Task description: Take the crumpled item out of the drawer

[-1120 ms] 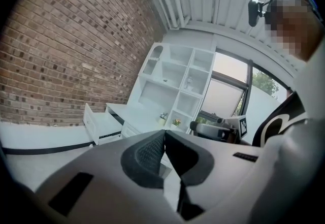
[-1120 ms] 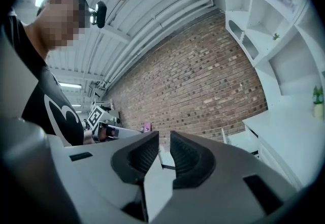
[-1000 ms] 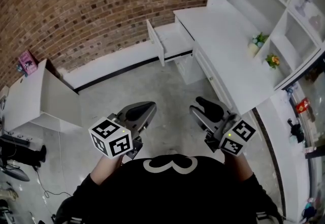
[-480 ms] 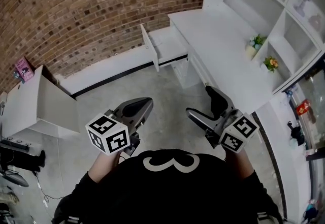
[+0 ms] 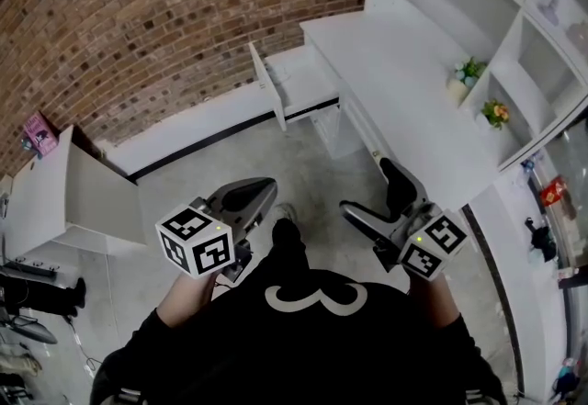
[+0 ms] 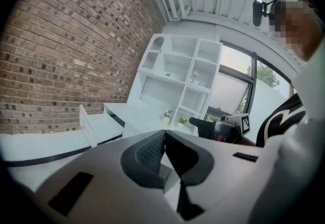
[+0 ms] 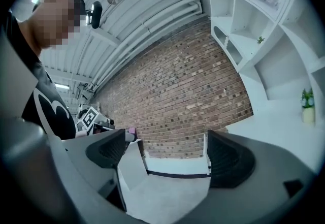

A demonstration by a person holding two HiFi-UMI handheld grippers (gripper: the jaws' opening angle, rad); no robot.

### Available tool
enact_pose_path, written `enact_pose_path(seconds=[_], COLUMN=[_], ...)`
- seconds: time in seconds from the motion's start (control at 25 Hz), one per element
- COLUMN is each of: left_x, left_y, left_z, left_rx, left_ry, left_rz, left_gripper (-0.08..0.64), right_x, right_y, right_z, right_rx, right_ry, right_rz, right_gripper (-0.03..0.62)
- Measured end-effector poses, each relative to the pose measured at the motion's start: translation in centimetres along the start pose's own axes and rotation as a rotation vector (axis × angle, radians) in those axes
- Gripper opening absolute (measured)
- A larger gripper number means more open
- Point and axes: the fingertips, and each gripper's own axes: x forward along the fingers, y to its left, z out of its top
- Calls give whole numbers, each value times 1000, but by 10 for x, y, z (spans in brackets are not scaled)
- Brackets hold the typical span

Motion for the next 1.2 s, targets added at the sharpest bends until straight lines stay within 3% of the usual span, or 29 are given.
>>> enact_pose_path(seconds=[0.4, 0.76, 1.2], left_x=[69, 148, 201], left_y=[86, 220, 373], left_z=[25, 61, 85], left_rx=[-34, -113, -176], left_ry=[29, 82, 81], left_rz=[-27, -23, 59], left_gripper=[3, 4, 3], right_x=[73, 198, 343], right_y=[-73, -175, -280], right_z=[-10, -16, -39], right_rx=[-34, 40, 39], right_ry=[76, 168, 319], right_rz=[-32, -68, -58], right_gripper=[489, 489, 486])
